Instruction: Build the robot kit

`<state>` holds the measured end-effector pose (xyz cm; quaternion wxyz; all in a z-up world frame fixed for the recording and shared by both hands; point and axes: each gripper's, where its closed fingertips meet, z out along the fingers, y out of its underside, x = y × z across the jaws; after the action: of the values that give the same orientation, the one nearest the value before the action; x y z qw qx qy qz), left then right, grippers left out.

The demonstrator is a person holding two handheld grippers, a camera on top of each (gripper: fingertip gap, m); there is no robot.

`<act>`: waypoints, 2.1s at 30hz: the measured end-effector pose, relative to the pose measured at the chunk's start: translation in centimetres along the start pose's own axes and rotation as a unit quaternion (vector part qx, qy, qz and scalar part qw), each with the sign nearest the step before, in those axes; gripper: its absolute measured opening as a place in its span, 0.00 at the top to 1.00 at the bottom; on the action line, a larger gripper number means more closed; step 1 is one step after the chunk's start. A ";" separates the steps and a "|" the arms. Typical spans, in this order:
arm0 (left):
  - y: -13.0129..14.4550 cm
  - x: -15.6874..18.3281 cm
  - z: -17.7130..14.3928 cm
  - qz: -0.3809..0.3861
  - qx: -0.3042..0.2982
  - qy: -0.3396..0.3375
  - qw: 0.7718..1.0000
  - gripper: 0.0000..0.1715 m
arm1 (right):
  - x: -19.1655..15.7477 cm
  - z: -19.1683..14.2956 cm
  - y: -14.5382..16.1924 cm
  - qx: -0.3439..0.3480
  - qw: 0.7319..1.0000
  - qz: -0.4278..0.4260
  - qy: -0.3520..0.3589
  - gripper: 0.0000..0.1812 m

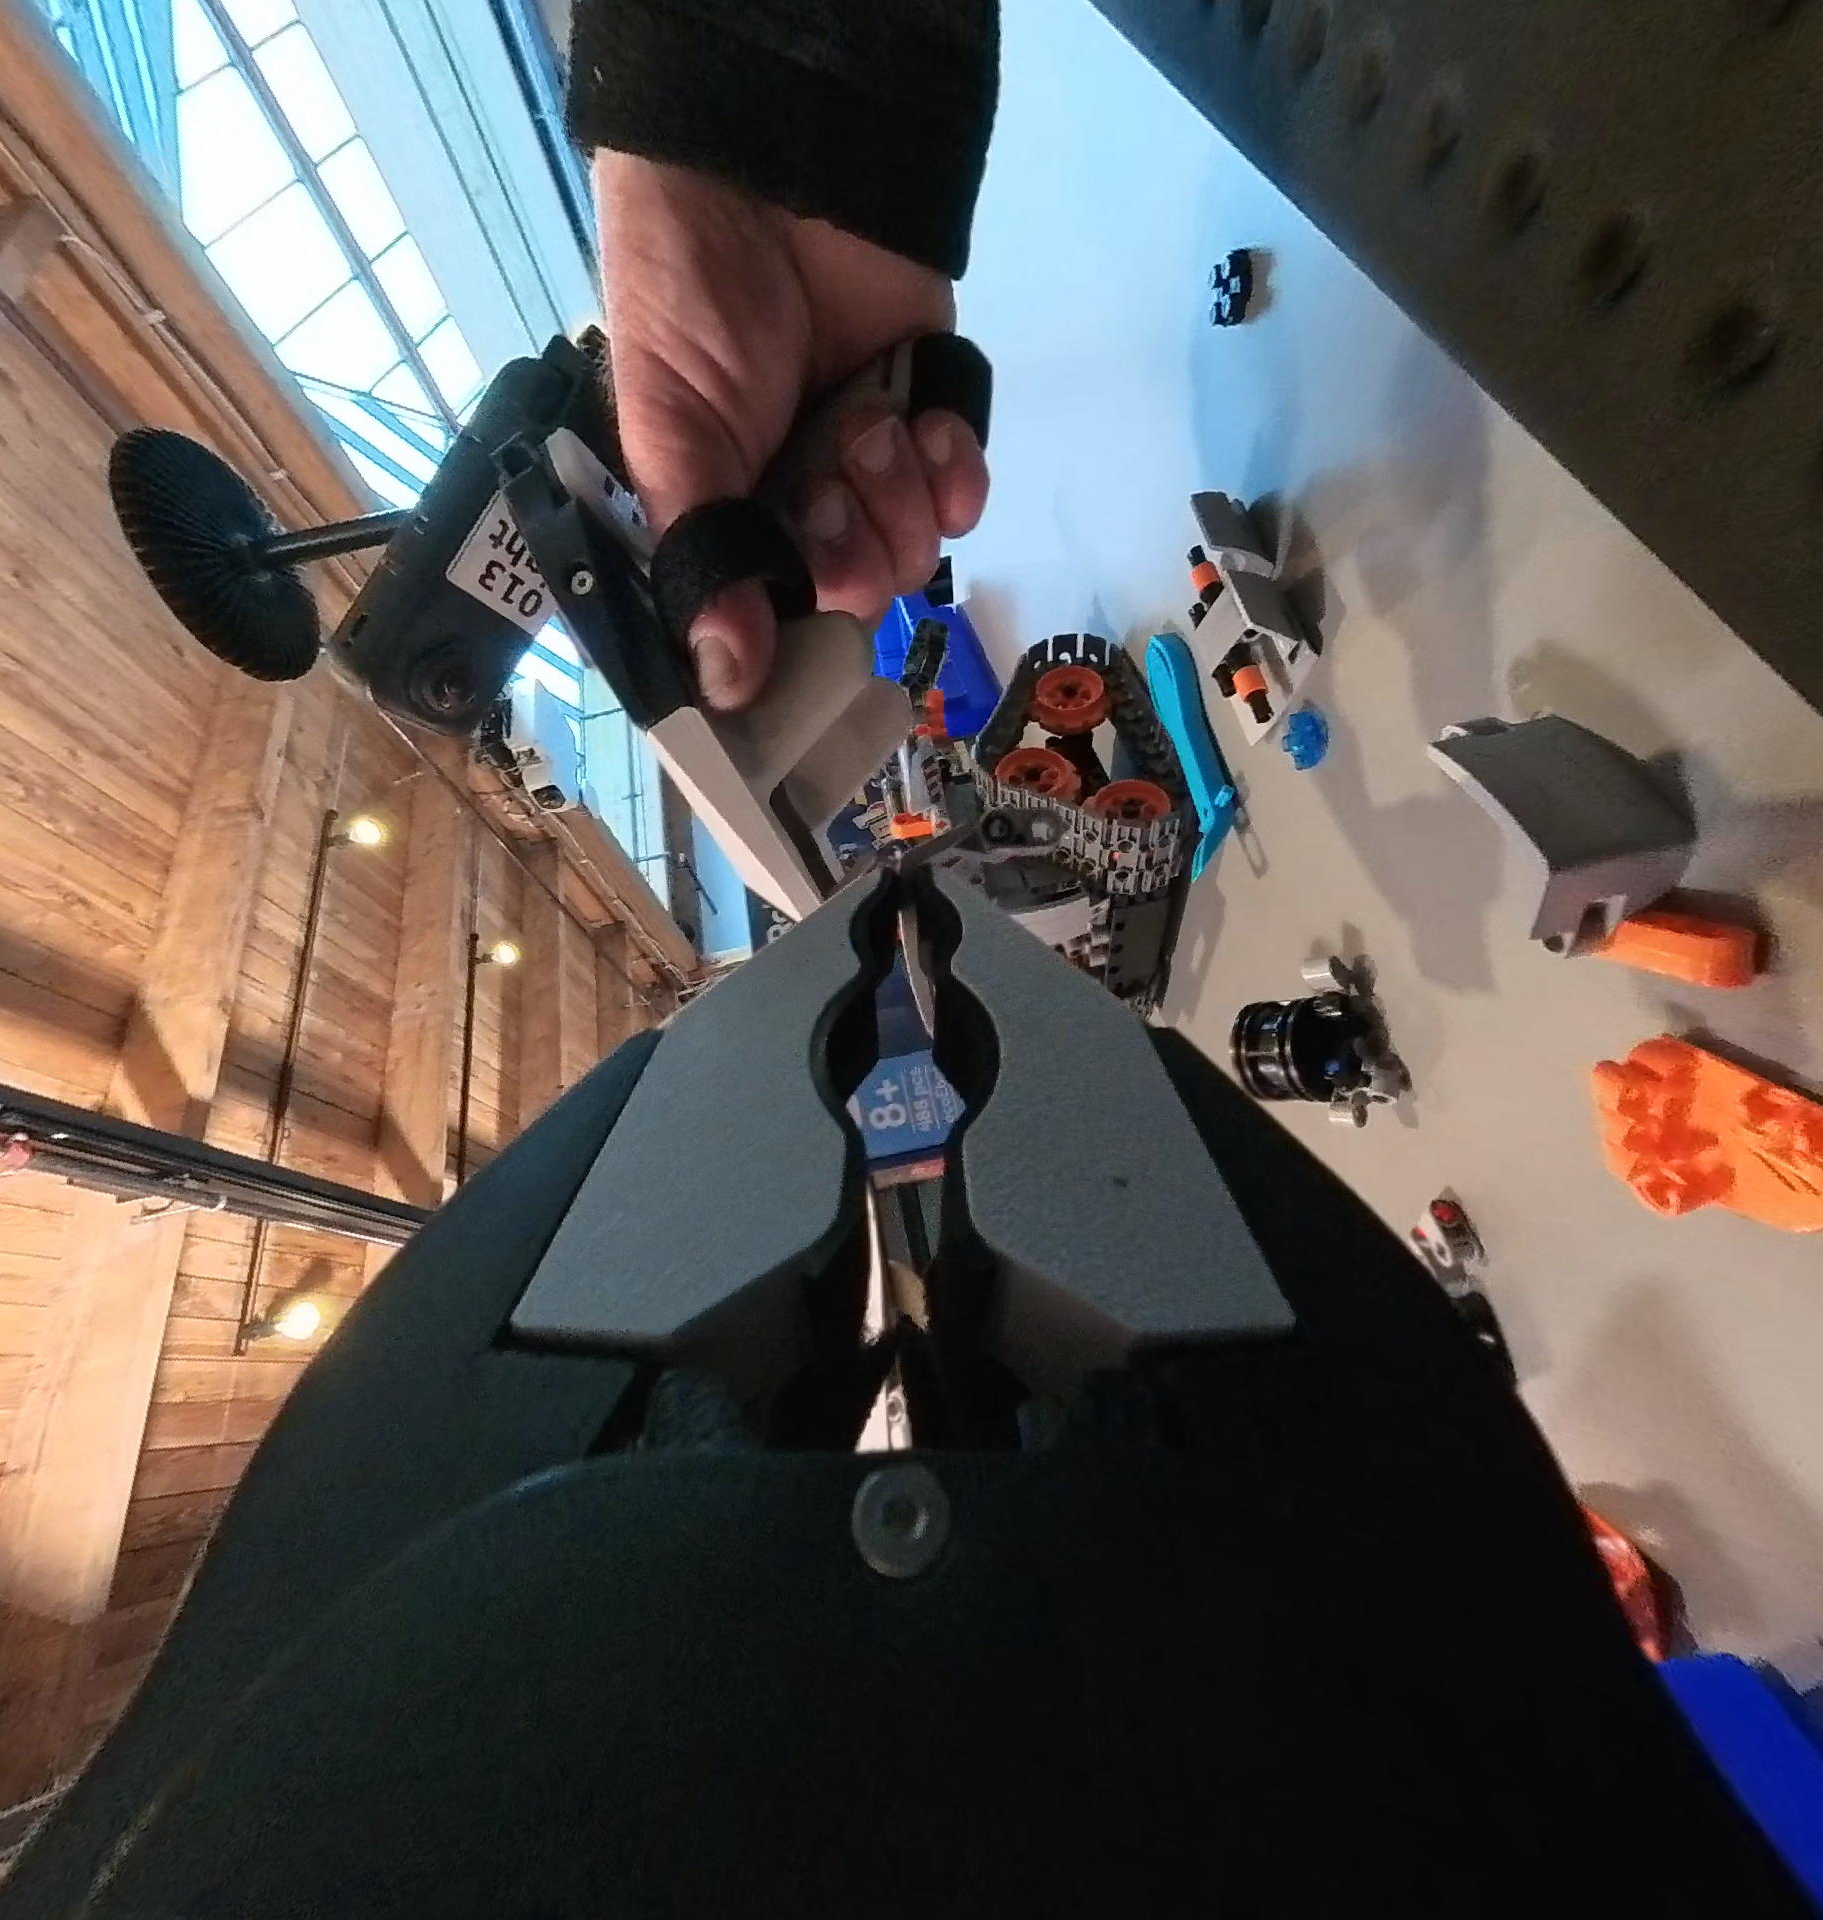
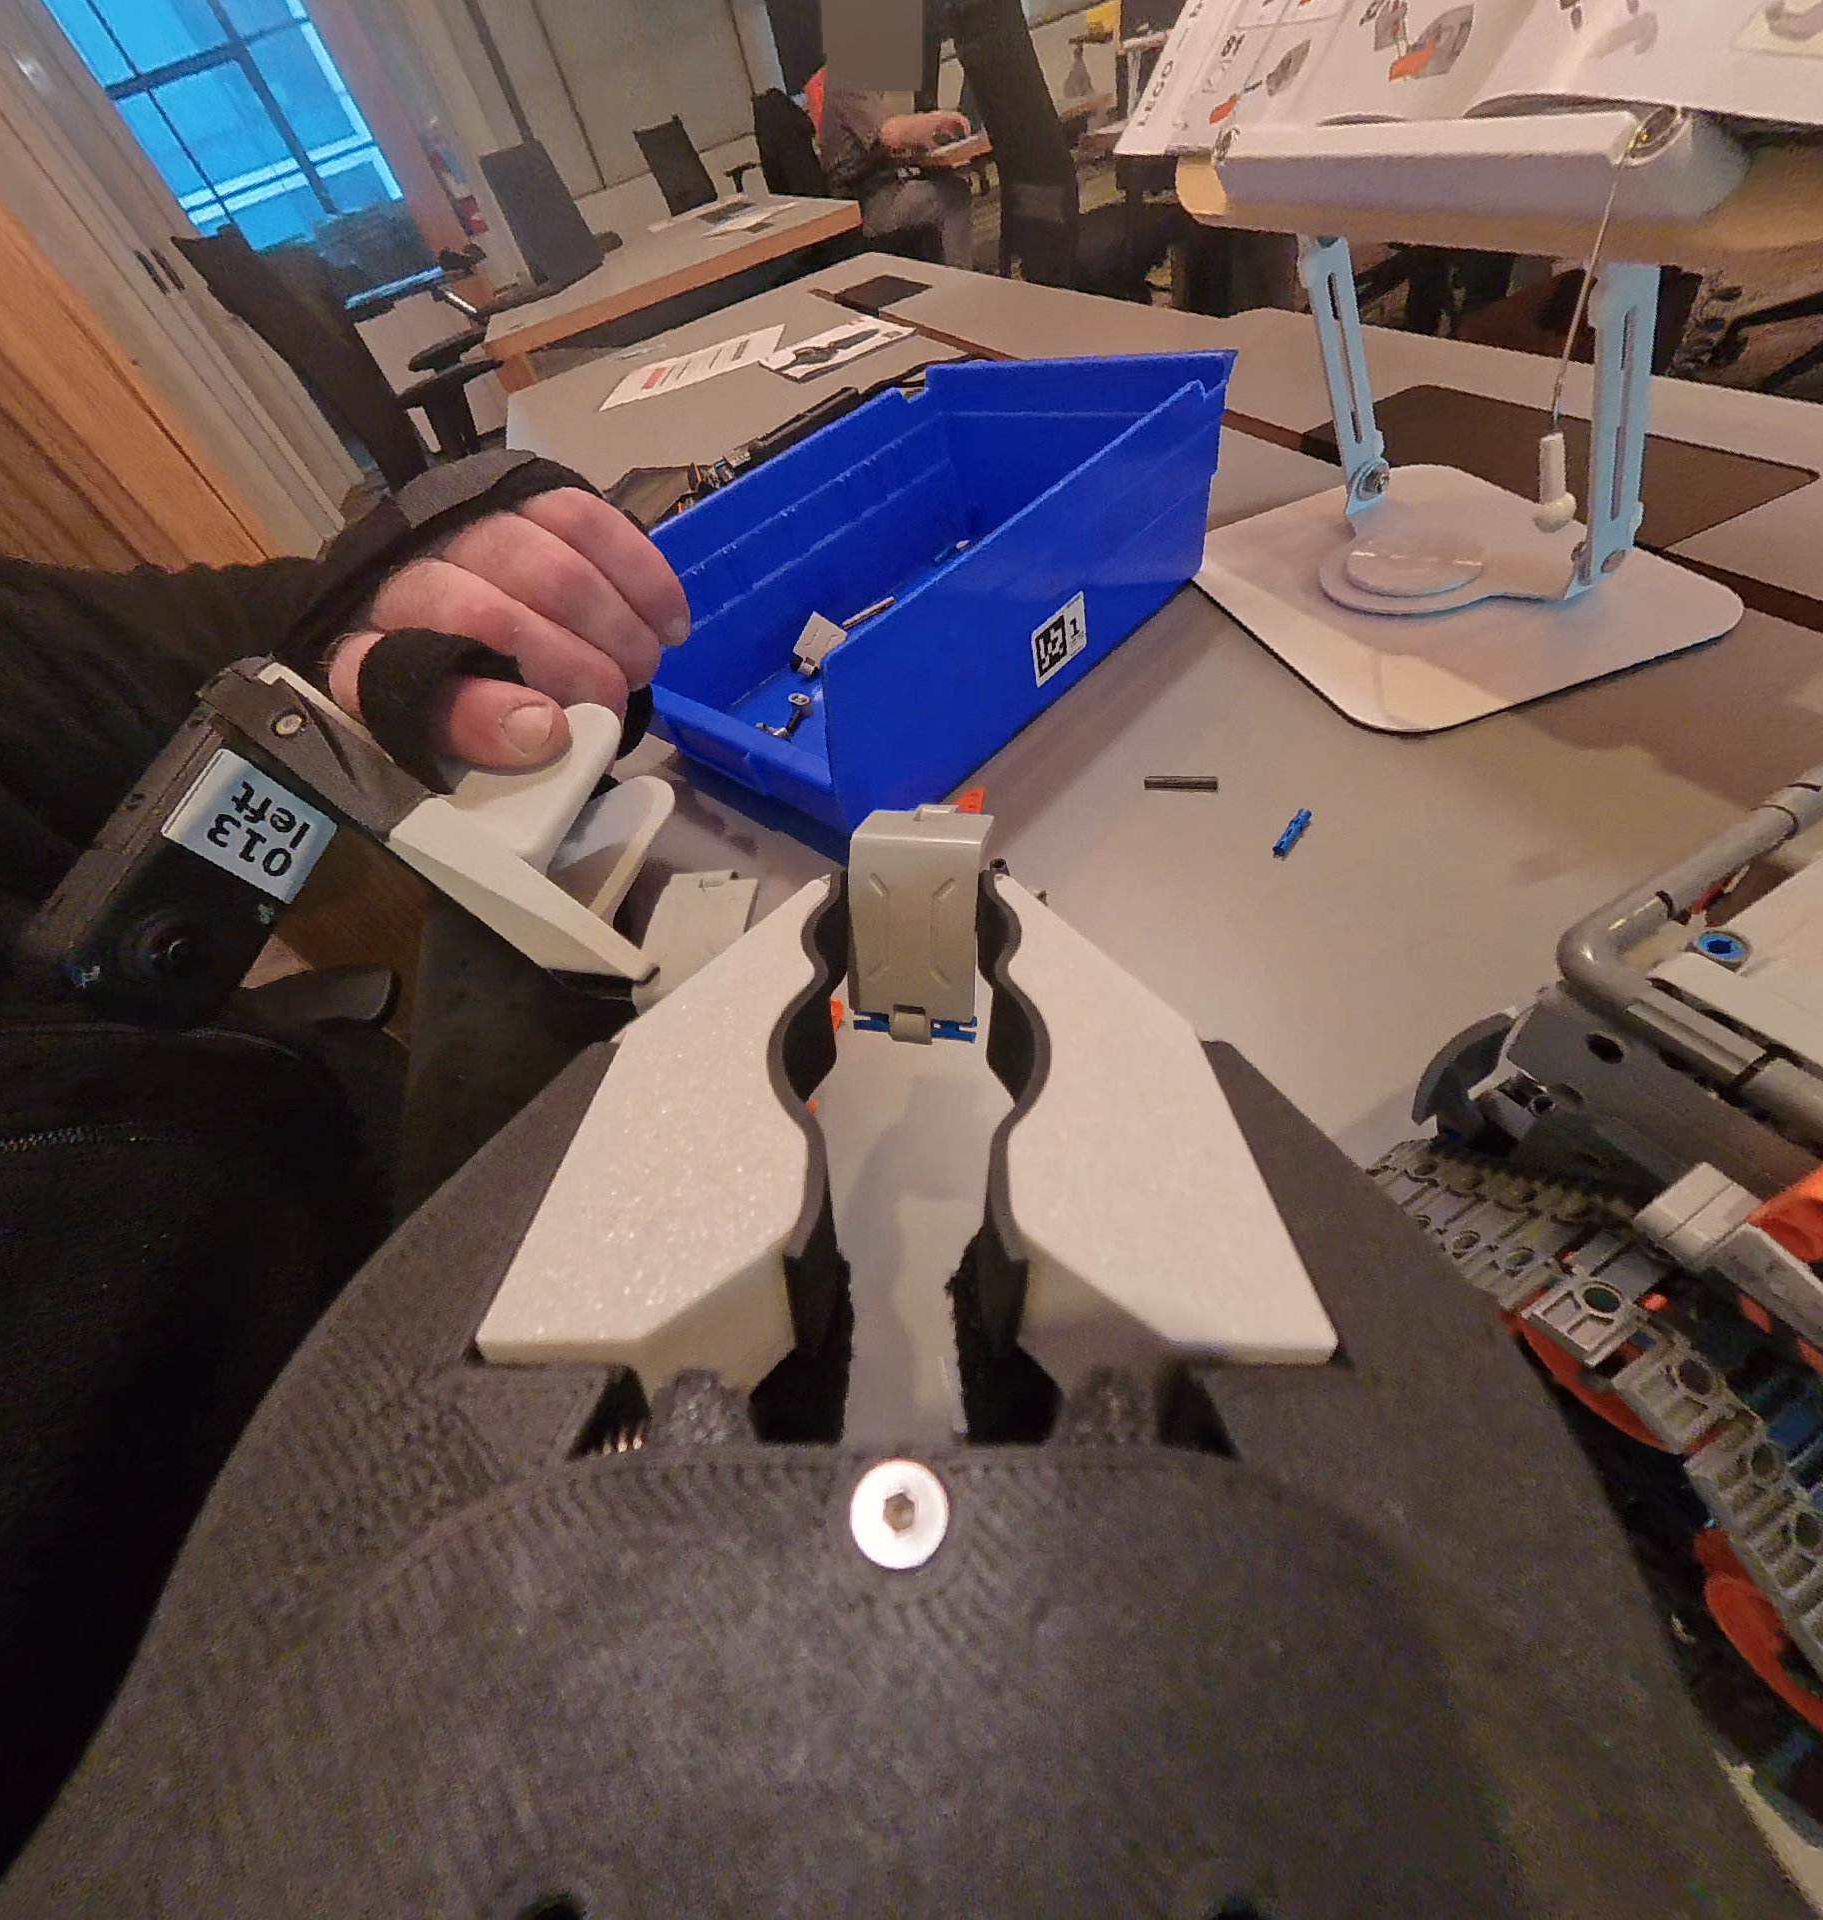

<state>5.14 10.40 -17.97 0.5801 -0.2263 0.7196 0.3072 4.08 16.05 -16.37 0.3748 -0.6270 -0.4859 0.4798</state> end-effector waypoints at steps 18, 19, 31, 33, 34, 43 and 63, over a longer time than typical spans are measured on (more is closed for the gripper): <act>-1.0 3.9 2.2 0.002 0.016 0.056 0.998 1.00 | 0.6 0.6 2.0 -0.027 1.000 0.011 0.001 0.88; -0.9 4.0 2.4 -0.004 0.010 0.058 0.998 1.00 | 0.7 0.6 2.2 -0.029 1.000 0.012 0.002 0.88; -1.7 8.9 3.2 -0.015 0.008 0.114 0.993 0.99 | 1.6 0.9 3.7 -0.058 0.998 0.010 0.015 0.88; -2.0 9.1 3.1 -0.024 0.012 0.115 0.993 1.00 | 1.7 1.0 4.0 -0.064 0.998 0.011 0.017 0.88; -1.9 9.1 3.1 -0.027 0.008 0.117 0.993 1.00 | 1.7 1.0 4.1 -0.066 0.998 0.011 0.017 0.88; -0.2 7.8 1.3 -0.116 -0.019 0.098 0.988 0.77 | 1.8 1.3 4.8 -0.082 0.996 0.008 0.018 0.88; 1.0 10.7 -1.6 -0.597 -0.173 0.334 0.709 0.88 | 1.3 2.0 6.4 -0.122 0.992 -0.005 0.016 0.87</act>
<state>0.98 10.27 -28.01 0.3154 -0.7927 0.5156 -0.0796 3.84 15.72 -23.14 0.3060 -0.6732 -0.5379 0.4048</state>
